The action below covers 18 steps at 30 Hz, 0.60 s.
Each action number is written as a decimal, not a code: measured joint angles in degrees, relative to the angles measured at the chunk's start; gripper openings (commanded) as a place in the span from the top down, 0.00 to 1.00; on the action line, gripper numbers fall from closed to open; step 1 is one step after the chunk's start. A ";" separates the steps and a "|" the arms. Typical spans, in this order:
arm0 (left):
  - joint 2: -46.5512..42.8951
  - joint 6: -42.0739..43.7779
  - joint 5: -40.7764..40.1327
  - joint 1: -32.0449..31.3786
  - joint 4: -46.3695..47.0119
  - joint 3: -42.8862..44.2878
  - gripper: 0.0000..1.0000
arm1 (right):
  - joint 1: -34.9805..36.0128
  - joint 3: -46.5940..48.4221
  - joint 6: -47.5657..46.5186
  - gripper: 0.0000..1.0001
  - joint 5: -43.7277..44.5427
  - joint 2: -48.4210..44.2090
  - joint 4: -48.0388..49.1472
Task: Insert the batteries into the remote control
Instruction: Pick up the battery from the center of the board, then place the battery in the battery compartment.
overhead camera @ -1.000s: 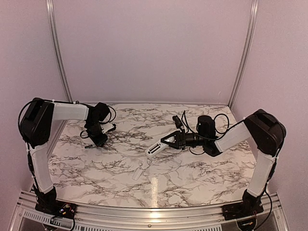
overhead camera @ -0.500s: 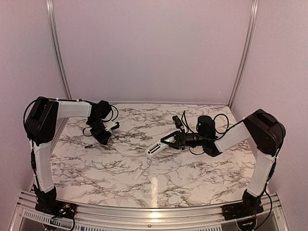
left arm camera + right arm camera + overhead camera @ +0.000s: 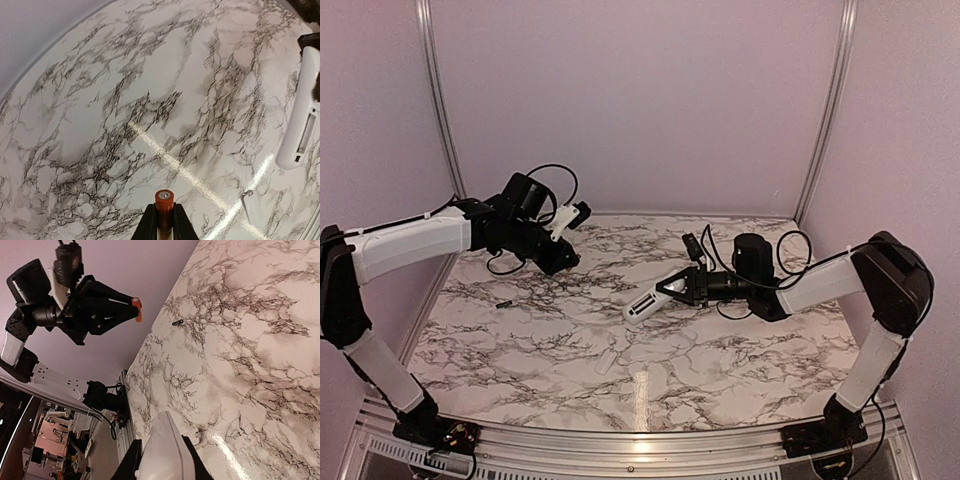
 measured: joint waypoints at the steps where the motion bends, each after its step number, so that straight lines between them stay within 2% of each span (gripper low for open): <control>1: -3.65 -1.42 0.48 -1.49 3.04 -1.64 1.00 | 0.35 -0.13 -0.26 1.00 0.50 -0.79 -0.55; 4: -11.15 -6.38 4.17 -4.83 12.22 -5.90 1.00 | 1.64 -0.26 -1.22 1.00 2.08 -2.45 -2.62; 8: -16.37 -11.30 8.26 -6.60 25.38 -14.60 1.00 | 2.82 -0.33 -2.86 1.00 3.98 -4.33 -5.64; 13: -20.57 -12.50 8.87 -12.41 37.77 -25.86 1.00 | 3.48 -0.33 -4.22 1.00 5.77 -6.21 -7.54; 18: -21.27 -9.38 9.55 -18.93 45.94 -29.92 1.00 | 4.50 -0.33 -5.11 1.00 6.47 -6.45 -8.98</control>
